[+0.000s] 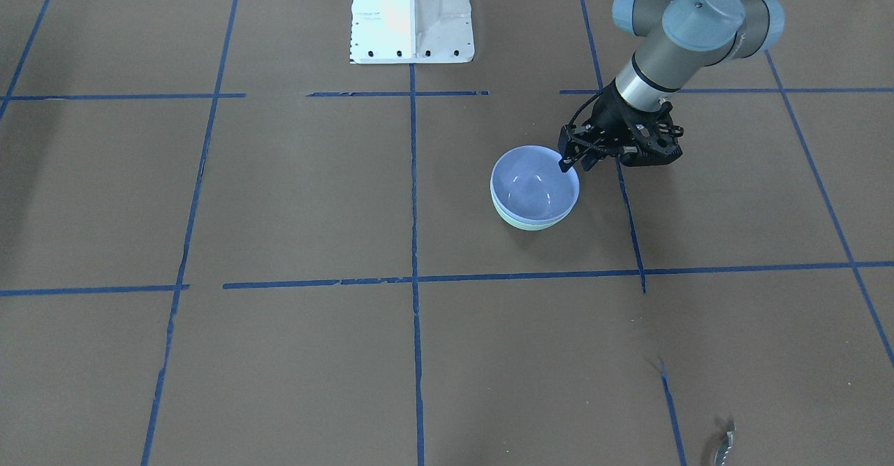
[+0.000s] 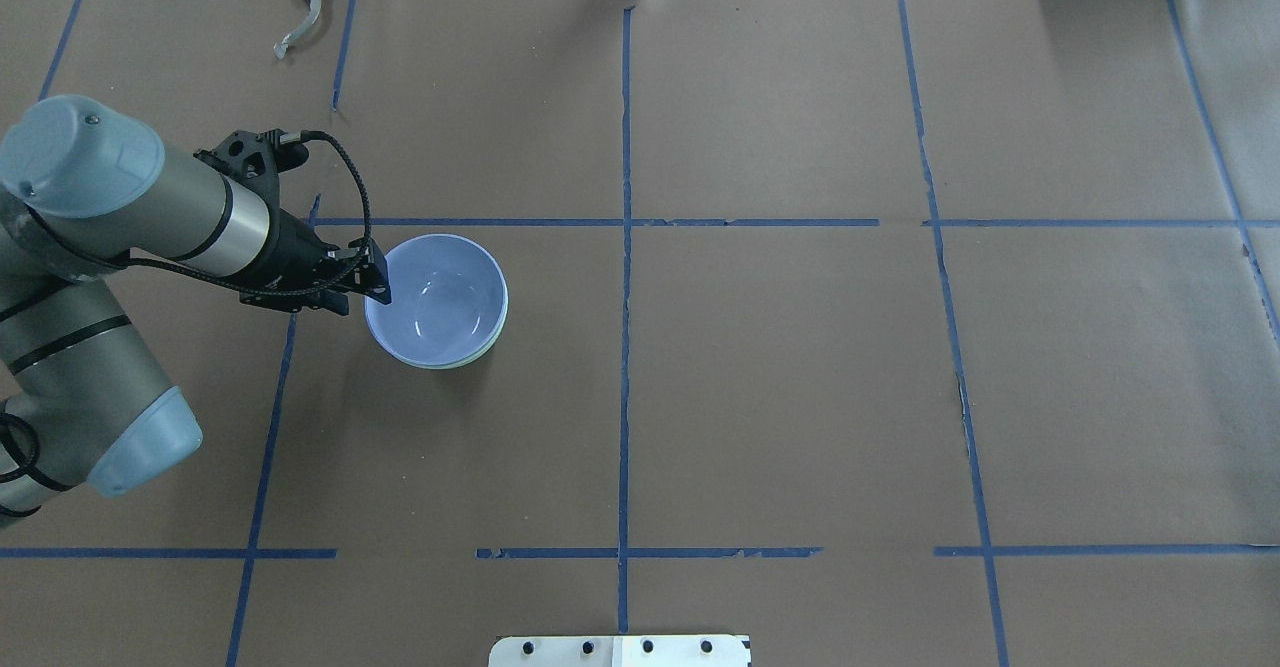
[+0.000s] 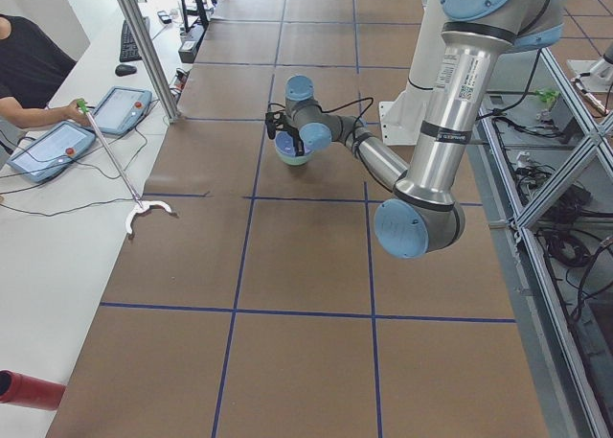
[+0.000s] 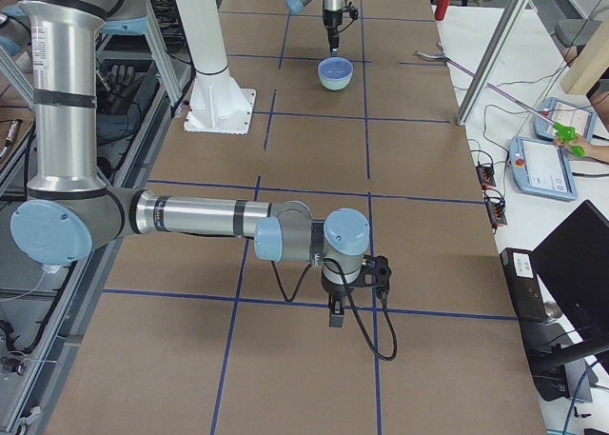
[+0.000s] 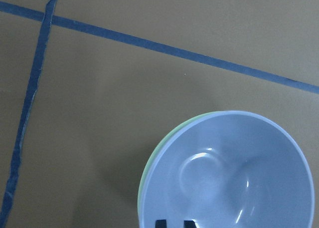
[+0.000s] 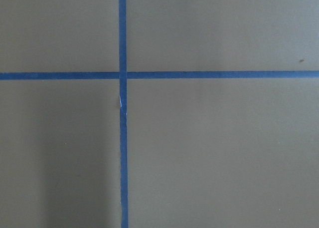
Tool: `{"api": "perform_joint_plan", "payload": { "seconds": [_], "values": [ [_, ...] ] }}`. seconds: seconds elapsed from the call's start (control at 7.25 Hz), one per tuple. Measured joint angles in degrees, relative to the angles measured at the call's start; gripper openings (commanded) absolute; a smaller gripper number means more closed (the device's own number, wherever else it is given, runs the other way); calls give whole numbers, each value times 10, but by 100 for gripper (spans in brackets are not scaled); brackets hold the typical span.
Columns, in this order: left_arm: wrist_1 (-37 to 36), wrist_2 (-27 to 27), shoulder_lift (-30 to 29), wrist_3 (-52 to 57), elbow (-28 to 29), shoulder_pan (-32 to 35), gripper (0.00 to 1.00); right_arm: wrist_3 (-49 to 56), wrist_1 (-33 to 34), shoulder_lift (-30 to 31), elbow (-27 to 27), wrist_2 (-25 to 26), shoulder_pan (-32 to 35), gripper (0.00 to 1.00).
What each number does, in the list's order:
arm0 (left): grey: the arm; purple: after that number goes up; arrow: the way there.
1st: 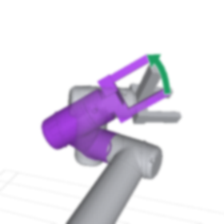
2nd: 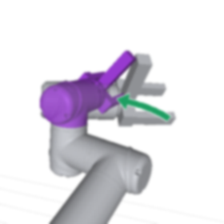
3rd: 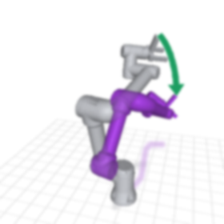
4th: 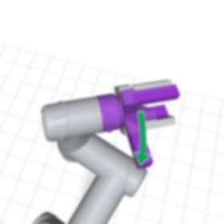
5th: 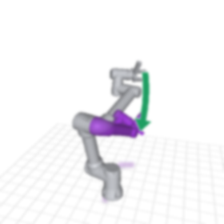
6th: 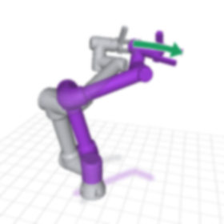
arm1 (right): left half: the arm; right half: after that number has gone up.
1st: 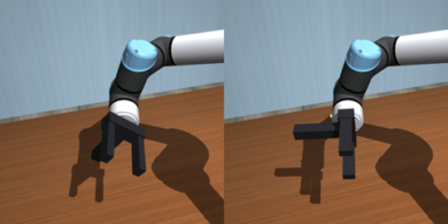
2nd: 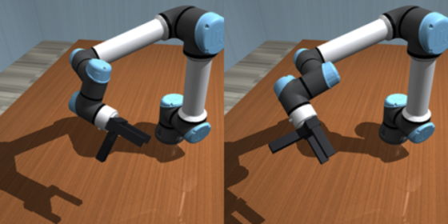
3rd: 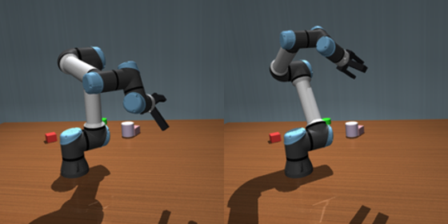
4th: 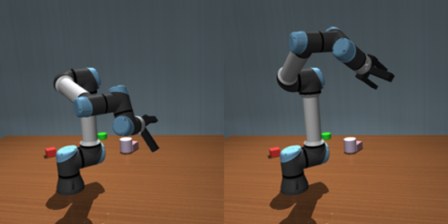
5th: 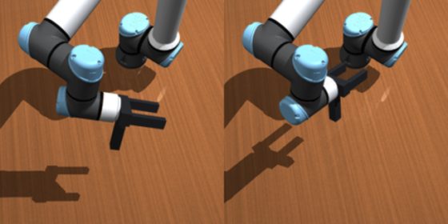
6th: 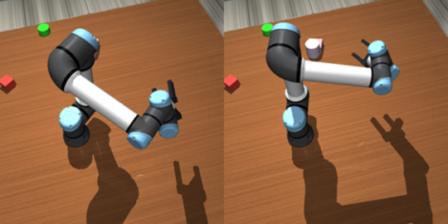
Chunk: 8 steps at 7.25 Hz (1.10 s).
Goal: Stack blue bowl on green bowl
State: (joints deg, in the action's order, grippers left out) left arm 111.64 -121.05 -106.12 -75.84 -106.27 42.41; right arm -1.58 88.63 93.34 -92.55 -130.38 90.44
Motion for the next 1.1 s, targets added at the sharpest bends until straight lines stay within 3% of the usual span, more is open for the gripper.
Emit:
{"api": "perform_joint_plan", "payload": {
  "seconds": [0.41, 0.83, 1.1],
  "values": [
    [-15, -3, 11, 70, -30, 30, 100, 0, 0, 0, 0, 0, 0, 100],
    [-137, -6, 26, 329, -72, 158, 100, 0, 0, 0, 0, 0, 0, 100],
    [-233, -50, 45, 518, -69, 259, 100, 0, 0, 0, 0, 0, 0, 100]
  ]
}}
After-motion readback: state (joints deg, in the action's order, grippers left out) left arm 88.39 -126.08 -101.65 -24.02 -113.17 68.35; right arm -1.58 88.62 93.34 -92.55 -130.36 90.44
